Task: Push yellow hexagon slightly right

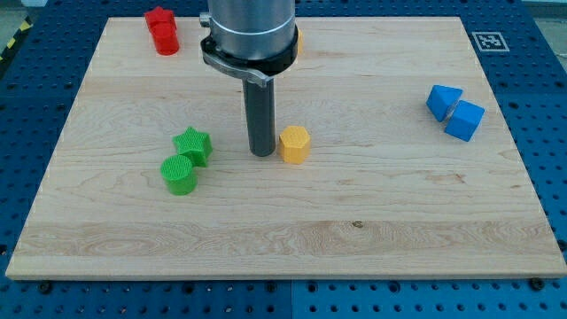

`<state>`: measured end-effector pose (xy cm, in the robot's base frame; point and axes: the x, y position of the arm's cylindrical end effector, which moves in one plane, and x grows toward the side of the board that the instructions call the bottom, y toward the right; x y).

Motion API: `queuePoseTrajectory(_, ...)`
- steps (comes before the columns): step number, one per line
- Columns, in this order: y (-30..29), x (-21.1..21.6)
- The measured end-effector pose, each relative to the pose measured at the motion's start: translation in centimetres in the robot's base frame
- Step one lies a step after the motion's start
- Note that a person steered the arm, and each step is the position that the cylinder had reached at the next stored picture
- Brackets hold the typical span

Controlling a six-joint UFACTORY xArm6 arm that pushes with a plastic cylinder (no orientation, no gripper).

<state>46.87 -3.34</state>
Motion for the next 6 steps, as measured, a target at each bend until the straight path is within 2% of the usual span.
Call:
queuePoseTrajectory(3,1.6,-0.3)
queuePoseTrajectory(5,1.6,-2.9)
queuePoseTrajectory(6,1.6,-0.4)
